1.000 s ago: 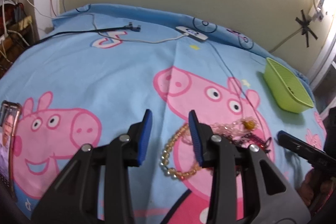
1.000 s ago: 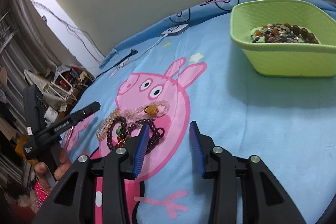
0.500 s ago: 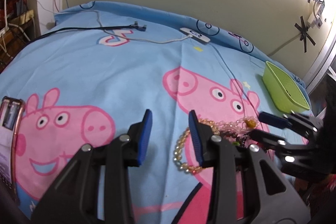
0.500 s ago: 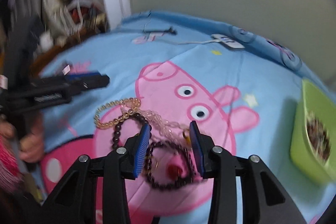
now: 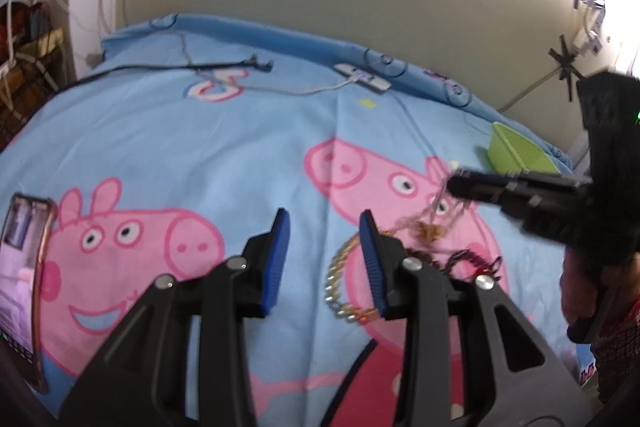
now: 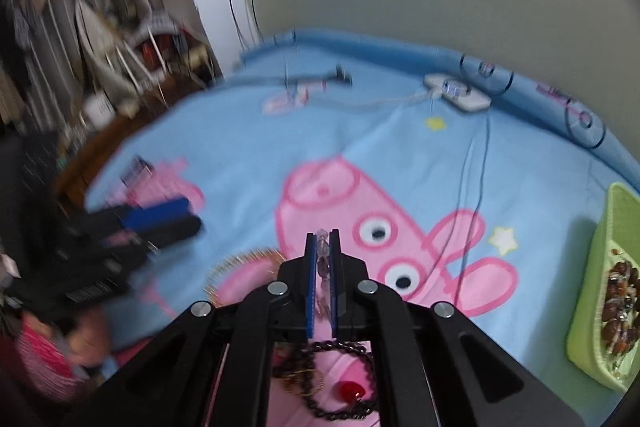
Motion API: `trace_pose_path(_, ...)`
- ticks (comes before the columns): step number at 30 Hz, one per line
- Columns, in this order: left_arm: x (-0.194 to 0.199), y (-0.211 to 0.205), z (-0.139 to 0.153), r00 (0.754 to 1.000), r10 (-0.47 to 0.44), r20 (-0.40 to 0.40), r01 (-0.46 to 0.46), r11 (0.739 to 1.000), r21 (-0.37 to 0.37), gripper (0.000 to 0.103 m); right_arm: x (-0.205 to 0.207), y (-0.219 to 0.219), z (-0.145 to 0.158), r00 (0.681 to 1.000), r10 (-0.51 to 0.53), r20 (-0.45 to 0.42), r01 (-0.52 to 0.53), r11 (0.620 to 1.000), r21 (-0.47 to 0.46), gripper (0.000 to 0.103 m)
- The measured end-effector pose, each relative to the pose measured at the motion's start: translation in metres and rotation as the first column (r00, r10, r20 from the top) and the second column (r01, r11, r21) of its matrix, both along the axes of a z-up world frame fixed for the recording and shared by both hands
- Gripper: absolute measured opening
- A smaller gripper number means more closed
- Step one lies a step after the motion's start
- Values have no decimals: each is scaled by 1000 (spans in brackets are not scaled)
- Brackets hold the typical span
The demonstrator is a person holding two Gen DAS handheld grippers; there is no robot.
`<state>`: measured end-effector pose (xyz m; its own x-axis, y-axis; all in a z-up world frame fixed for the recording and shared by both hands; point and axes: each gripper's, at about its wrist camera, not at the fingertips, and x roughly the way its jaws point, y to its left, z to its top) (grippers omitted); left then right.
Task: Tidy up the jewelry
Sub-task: 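Grasp the pink crystal bead strand with the right tool, then lift the pink strand into the green basket and release it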
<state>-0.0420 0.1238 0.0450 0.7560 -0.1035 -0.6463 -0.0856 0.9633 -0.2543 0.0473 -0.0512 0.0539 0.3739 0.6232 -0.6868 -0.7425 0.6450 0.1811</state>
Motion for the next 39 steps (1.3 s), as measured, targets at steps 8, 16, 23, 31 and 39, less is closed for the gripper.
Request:
trace_pose_path(8,4,-49,32,983,-157,97,151,986,66,56,-23,-21,56,996,-16,89,6,993,114,0)
trace_pose_path(16,31,-100,38,956,-281,86,266,951,156,50,-39,-55,99,989,-57,137,24,972,235,0)
trace_pose_path(23,62,-116,72,935,-343,92,331,936,120,5,-38,-96,131,974,-137,181,75,946,315,0)
trace_pose_path(31,90,-153,136,894,-413,175,402,911,94,5,-22,-155,149,946,-256,197,167,910,379,0)
trace_pose_path(39,131,-224,128,855,-506,110,507,862,21,5,4,-221,117,916,-384,113,316,867,386,0)
